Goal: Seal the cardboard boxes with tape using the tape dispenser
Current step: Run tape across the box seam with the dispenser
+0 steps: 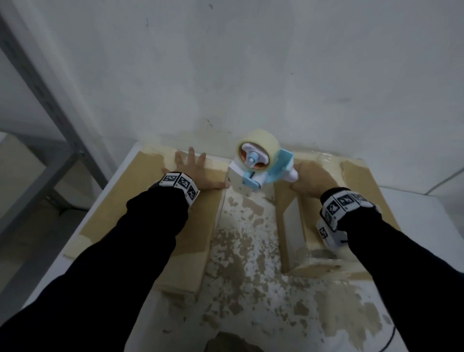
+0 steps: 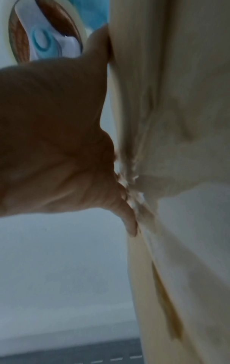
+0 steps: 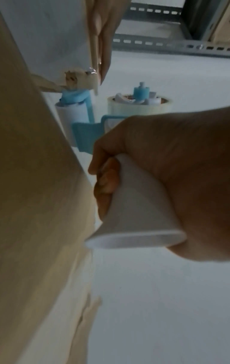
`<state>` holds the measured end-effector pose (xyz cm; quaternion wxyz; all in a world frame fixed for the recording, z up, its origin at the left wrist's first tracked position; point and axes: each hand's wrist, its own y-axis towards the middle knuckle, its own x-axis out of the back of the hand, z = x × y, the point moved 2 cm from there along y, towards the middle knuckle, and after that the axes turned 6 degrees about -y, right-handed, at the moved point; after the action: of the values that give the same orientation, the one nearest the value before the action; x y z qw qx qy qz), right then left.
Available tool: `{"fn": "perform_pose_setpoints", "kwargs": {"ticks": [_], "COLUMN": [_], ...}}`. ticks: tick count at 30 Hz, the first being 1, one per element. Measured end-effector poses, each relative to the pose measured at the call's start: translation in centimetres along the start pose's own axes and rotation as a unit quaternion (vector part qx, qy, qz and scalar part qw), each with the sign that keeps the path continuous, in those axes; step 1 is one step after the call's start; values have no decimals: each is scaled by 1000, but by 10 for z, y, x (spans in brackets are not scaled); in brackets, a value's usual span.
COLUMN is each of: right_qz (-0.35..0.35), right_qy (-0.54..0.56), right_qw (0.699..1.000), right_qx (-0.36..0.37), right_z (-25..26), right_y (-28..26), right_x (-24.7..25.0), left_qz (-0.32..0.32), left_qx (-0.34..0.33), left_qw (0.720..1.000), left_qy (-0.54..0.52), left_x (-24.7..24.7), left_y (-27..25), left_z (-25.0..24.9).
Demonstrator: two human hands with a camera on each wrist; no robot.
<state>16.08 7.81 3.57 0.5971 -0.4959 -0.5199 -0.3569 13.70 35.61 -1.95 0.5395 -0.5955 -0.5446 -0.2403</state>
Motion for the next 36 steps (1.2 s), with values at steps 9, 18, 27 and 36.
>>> {"fn": "perform_pose_setpoints", "kwargs": {"ticks": [9, 18, 27, 36], "right_qz": [-1, -59, -50, -14], "right_qy": [104, 277, 455, 566], "right_qw": [994, 959, 889, 822], "right_qx": [-18, -32, 18, 67], "right_z": [-9, -10, 57, 168], "right_y": [-12, -38, -66, -96], "right_x": [-1, 7, 17, 7], "left_qz": [7, -57, -117, -138], "left_qx": [-44, -111, -35, -48], "left_qw": [999, 977, 978, 892], "left_qy": [-27, -173, -169, -427], "left_x": [10, 37, 25, 39], "left_y": [-9, -54, -125, -170], "left_z": [-1, 52, 142, 175]}}
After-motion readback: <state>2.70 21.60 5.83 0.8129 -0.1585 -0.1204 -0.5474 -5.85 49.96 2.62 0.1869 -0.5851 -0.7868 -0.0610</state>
